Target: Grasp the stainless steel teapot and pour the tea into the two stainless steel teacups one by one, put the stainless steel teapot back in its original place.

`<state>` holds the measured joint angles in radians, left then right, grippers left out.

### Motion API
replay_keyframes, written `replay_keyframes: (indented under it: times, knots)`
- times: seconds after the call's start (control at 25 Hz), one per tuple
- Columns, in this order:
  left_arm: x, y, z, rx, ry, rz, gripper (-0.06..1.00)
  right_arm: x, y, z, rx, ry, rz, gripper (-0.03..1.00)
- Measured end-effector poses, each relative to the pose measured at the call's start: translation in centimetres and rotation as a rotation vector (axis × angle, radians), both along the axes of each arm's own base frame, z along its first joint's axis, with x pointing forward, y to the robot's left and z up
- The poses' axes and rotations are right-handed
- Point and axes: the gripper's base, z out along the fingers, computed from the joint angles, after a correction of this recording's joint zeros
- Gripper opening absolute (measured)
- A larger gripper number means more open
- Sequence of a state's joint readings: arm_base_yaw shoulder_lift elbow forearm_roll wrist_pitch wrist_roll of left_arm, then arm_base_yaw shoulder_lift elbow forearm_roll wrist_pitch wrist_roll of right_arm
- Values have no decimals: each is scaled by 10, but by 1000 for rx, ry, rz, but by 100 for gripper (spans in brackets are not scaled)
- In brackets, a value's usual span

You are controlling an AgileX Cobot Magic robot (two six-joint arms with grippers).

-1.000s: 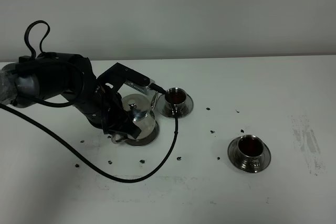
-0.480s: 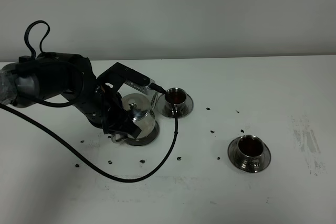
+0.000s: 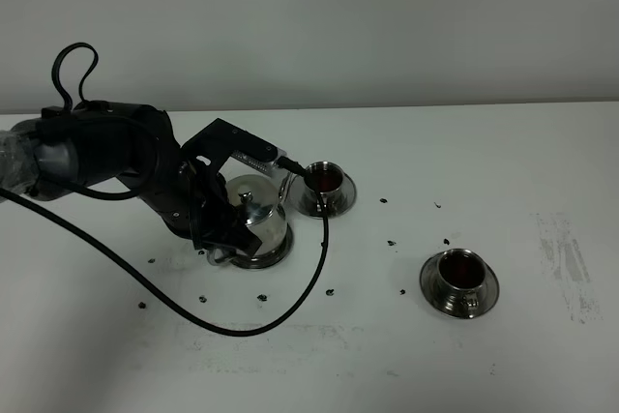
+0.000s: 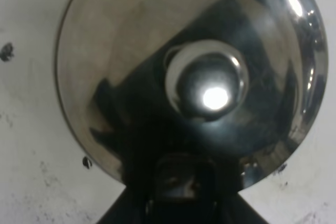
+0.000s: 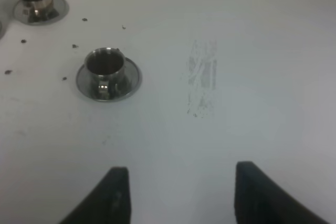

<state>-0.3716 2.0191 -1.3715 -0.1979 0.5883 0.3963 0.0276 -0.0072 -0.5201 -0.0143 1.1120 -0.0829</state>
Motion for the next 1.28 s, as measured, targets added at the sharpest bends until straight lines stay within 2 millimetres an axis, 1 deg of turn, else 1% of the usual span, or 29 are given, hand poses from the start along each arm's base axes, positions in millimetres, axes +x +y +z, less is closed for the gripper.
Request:
replay_keyframes:
  times: [1.28]
  knots:
    - [-2,0,-1,4,20,-2,22,0,0,0,0,0,0,43]
